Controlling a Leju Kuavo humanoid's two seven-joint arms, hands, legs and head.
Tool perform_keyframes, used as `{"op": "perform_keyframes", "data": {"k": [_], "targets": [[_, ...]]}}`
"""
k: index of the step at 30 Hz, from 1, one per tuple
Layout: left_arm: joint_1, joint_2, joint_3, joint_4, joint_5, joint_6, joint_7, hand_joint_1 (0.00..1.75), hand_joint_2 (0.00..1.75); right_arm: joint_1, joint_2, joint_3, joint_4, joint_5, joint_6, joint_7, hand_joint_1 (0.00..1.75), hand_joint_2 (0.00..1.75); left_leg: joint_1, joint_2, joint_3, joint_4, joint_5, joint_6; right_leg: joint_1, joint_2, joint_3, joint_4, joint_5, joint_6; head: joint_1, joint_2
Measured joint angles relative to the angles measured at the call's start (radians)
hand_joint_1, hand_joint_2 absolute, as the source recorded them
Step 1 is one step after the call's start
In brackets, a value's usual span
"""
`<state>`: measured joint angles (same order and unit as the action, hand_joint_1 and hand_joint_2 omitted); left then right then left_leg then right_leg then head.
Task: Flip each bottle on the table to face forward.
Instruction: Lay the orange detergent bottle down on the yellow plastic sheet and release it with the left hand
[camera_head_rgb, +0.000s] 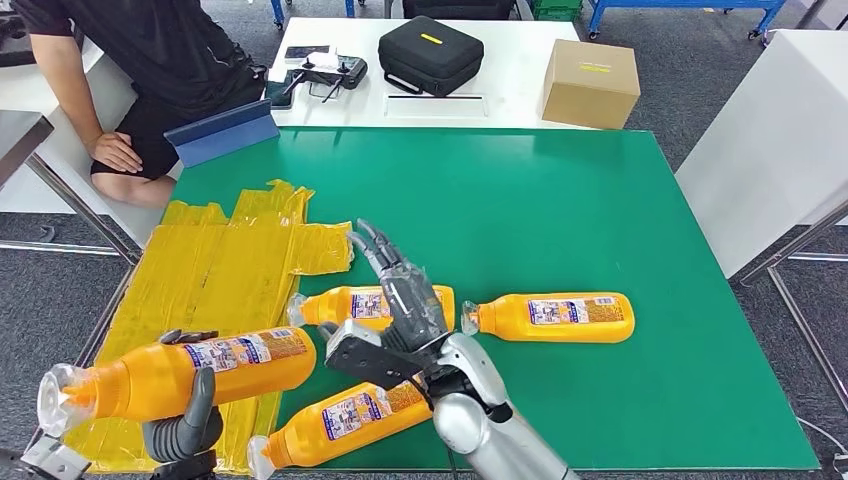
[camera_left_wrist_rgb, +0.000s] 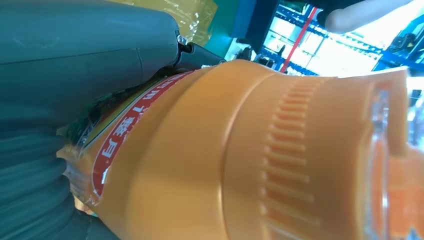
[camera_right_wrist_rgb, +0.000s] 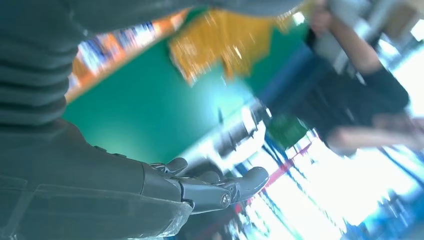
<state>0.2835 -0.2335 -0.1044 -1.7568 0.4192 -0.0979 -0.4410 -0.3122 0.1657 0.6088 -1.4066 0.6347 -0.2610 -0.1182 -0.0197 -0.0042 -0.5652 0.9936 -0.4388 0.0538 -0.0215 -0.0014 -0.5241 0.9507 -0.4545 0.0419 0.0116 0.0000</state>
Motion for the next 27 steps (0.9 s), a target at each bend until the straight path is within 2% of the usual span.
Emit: {"op": "perform_keyframes", "data": {"k": [6, 11, 14, 19, 27], "targets": [[-0.01, -0.009, 0.047, 0.007, 0.008, -0.024, -0.001, 1.75, 1.75, 0.043, -0.073, -0.085, -0.233, 0.016, 0.008, -0.022, 0.0, 0.0, -0.001, 0.0, 0.0, 0.0, 0.0, 0.0, 0.0, 0.0, 0.0, 0.0, 0.0, 0.0, 0.0, 0.0], [-0.014, -0.01, 0.088, 0.005, -0.04, -0.034, -0.002, 1.75, 1.75, 0.081, -0.121, -0.141, -0.353, 0.05, 0.021, -0.031, 0.0, 0.0, -0.001, 0.0, 0.0, 0.0, 0.0, 0.0, 0.0, 0.0, 0.0, 0.0, 0.0, 0.0, 0.0, 0.0], [-0.022, -0.01, 0.129, -0.006, -0.149, -0.018, -0.004, 1.75, 1.75, 0.114, -0.149, -0.19, -0.41, 0.065, 0.061, -0.034, 0.0, 0.0, 0.0, 0.0, 0.0, 0.0, 0.0, 0.0, 0.0, 0.0, 0.0, 0.0, 0.0, 0.0, 0.0, 0.0], [-0.044, 0.0, 0.223, -0.029, -0.397, 0.072, -0.014, 1.75, 1.75, 0.195, -0.193, -0.306, -0.472, 0.049, 0.119, -0.087, 0.0, 0.0, 0.0, 0.0, 0.0, 0.0, 0.0, 0.0, 0.0, 0.0, 0.0, 0.0, 0.0, 0.0, 0.0, 0.0], [-0.103, 0.05, 0.325, -0.01, -0.696, 0.231, 0.024, 1.75, 1.75, 0.235, -0.206, -0.425, -0.484, 0.065, 0.164, -0.126, 0.0, 0.0, 0.0, 0.0, 0.0, 0.0, 0.0, 0.0, 0.0, 0.0, 0.0, 0.0, 0.0, 0.0, 0.0, 0.0]]}}
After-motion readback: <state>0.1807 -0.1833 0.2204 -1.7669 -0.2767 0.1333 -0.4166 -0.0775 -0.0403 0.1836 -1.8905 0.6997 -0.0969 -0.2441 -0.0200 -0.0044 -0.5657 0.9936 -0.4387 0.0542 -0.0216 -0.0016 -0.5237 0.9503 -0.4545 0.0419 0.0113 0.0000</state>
